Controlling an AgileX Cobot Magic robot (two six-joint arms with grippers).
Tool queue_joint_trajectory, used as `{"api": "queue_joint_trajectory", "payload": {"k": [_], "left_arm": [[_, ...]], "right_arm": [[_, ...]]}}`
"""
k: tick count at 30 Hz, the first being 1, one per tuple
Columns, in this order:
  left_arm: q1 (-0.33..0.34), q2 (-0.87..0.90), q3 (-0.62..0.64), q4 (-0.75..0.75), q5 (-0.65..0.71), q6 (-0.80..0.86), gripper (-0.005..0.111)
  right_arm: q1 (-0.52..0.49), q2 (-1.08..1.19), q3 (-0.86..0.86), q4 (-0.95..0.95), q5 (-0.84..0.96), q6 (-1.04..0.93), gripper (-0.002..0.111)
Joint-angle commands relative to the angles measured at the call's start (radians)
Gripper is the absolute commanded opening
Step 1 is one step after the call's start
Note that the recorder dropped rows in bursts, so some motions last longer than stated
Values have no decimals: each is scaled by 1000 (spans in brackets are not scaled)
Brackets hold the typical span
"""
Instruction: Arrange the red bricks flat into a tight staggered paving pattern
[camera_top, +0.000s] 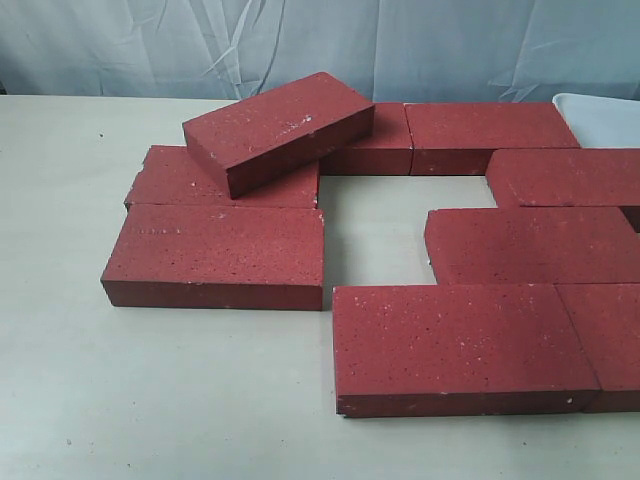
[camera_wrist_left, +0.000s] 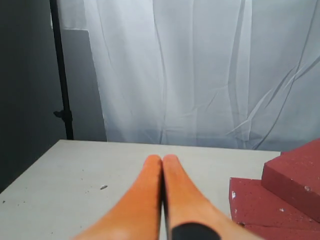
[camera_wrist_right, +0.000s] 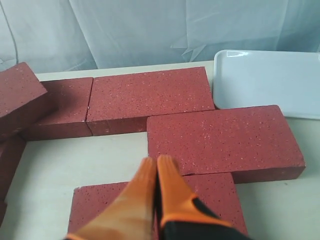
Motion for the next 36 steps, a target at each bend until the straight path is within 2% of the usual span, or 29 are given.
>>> {"api": "queue_joint_trajectory", "payload": {"k": [1, 8, 11, 14, 18, 22, 28, 36], "left_arm": [[2, 124, -85, 6, 58, -1, 0], [-1, 305, -237, 0, 133, 2, 0], [-1, 473, -344, 0, 230, 5, 0], [-1, 596, -395, 0, 281, 6, 0], [-2, 775, -449, -4, 339, 6, 0], [-4, 868, -465, -34, 342, 6, 0], [-134, 1003, -508, -41, 345, 59, 0], [-202, 1139, -556, -41, 321, 77, 0]], "right_arm": [[3, 2, -5, 9, -19, -4, 0], [3, 7, -5, 22, -37, -8, 0], [3, 51, -6, 22, -37, -15, 0], [3, 102, -34, 53, 4, -26, 0], [3, 191, -87, 218, 68, -178, 0], [29, 261, -115, 333, 101, -284, 0], [179, 405, -213, 331, 136, -309, 0], [293, 568, -316, 321, 134, -312, 0]]}}
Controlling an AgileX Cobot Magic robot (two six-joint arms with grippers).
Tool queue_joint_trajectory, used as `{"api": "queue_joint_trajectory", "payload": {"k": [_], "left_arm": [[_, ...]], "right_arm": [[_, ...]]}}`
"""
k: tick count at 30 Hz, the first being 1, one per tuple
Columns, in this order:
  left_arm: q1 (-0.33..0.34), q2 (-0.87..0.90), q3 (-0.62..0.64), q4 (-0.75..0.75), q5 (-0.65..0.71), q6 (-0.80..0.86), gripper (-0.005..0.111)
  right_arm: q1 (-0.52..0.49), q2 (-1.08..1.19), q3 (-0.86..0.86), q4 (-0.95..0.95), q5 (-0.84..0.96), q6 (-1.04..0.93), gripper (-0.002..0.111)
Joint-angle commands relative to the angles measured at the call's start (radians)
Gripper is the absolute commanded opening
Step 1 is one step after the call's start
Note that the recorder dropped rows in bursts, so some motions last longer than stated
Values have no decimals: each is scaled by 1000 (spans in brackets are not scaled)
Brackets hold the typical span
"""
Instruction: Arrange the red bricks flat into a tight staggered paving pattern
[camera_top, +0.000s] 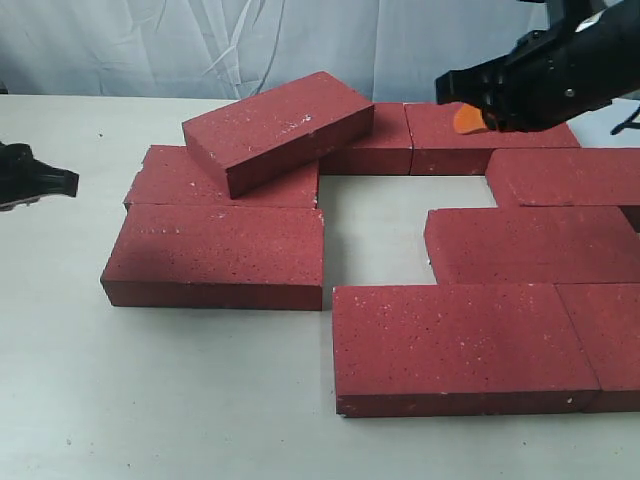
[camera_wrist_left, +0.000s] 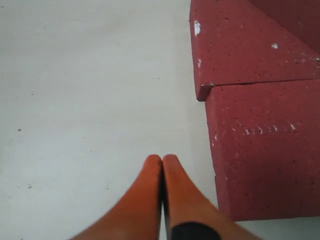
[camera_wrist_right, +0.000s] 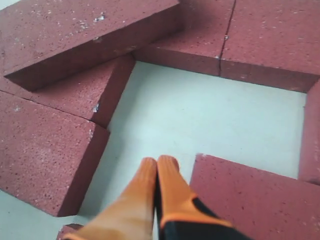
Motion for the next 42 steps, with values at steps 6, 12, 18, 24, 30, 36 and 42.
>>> {"api": "queue_joint_trajectory", "payload": {"k": [6, 12, 18, 24, 30, 36, 42], "left_arm": [[-22, 141, -123, -24, 40, 27, 0], [-22, 142, -146, -129, 33, 27, 0], [-20, 135, -146, -131, 134, 27, 0], [-22, 76, -146, -138, 154, 27, 0], [-22, 44, -146, -191, 94, 27, 0], [-22, 44, -146, -225, 79, 27, 0], [-22, 44, -146, -246, 77, 27, 0]], "right_arm": [[90, 202, -156, -25, -12, -11, 0], [115, 341, -277, -21, -9, -9, 0], [163, 466, -423, -58, 76, -7, 0], [213, 536, -542, -131, 97, 42, 0], [223, 604, -565, -199, 67, 87, 0], [226, 664, -565, -205, 64, 112, 0], [240, 704, -565, -178, 30, 112, 0]]}}
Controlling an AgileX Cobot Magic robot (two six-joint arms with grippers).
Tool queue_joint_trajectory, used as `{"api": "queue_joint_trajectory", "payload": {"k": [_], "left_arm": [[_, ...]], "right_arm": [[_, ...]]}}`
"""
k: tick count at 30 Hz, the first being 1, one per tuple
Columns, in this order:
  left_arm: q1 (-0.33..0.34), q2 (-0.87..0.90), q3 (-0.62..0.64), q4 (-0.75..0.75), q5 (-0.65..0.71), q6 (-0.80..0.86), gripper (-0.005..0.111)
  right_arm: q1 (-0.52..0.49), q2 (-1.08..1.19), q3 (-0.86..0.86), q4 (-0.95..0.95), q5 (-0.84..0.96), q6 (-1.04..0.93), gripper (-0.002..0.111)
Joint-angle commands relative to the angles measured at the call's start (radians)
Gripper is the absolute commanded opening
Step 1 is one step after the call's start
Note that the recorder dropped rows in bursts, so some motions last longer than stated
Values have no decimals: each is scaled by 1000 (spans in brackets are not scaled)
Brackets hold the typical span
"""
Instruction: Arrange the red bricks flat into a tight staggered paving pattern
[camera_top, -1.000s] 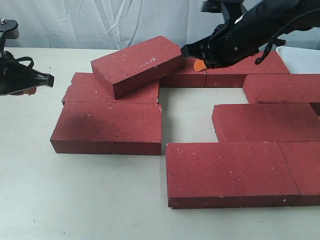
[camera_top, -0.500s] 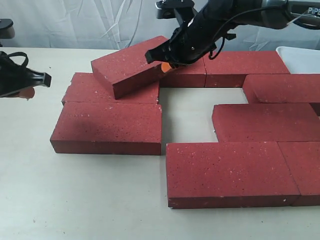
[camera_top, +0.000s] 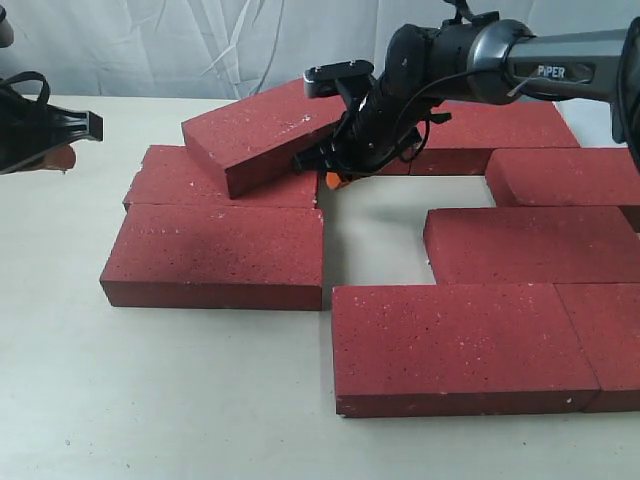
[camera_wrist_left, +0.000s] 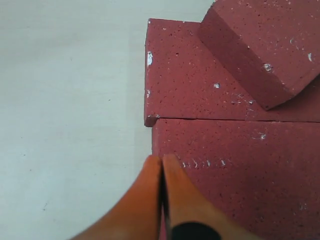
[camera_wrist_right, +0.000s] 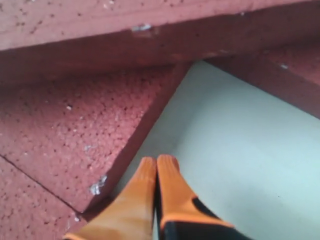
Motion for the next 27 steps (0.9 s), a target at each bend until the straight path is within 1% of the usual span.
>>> {"api": "queue_joint_trajectory", "payload": {"k": [1, 15, 27], "left_arm": [[-6, -7, -6, -17, -13, 4, 0], [-6, -7, -6, -33, -24, 3, 0], [-6, -7, -6, -35, -26, 3, 0]], "right_arm": [[19, 21, -6, 24, -39, 2, 0], [161, 29, -6, 61, -153, 2, 0], [256, 29, -6, 66, -240, 2, 0]]}}
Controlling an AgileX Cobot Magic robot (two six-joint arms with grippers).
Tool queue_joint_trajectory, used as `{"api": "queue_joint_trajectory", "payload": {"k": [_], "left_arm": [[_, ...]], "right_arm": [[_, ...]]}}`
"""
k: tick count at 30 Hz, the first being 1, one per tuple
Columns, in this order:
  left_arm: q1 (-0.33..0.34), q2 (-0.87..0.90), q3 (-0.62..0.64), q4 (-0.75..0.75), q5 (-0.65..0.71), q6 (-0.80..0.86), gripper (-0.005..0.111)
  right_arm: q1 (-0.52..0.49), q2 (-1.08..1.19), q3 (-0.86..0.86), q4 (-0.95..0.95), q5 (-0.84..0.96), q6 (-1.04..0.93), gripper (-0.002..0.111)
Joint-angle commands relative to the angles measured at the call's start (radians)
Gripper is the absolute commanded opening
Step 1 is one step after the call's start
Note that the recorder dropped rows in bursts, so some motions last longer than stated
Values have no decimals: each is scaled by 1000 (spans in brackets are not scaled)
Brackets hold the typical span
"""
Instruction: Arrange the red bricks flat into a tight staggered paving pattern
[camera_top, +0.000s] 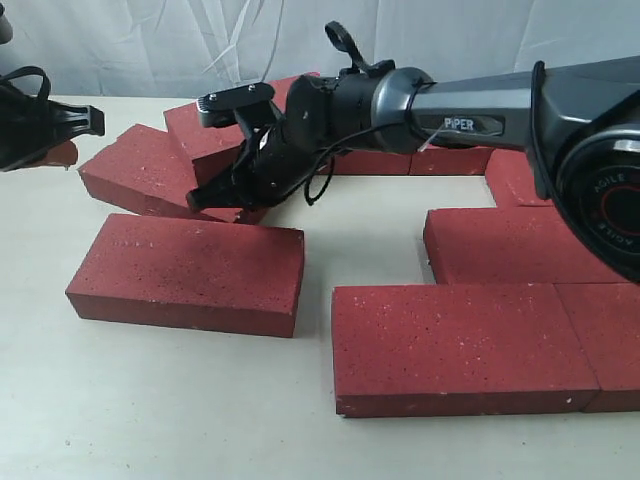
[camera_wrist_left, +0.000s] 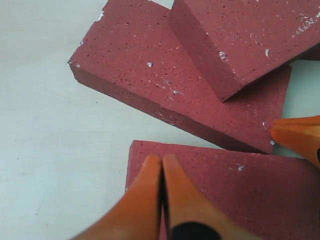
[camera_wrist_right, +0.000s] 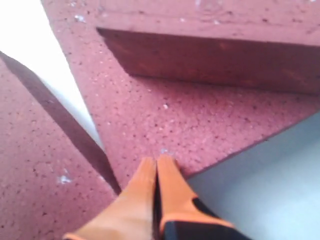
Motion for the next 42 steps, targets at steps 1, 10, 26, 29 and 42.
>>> {"api": "queue_joint_trajectory", "payload": {"k": [1, 10, 26, 29, 42], "left_arm": [[-6, -7, -6, -10, -10, 0, 0], [-6, -7, -6, -14, -11, 0, 0], [-6, -7, -6, -32, -15, 2, 0], [-6, -7, -6, -32, -21, 2, 0], [-6, -7, -6, -37, -30, 2, 0]], "right_arm": [[33, -1, -6, 0, -55, -1, 0], [39, -54, -87, -61, 90, -3, 0], [-38, 47, -107, -256, 155, 335, 0], [-37, 68, -107, -197, 118, 338, 0], [71, 80, -107, -73, -51, 319, 0]]}}
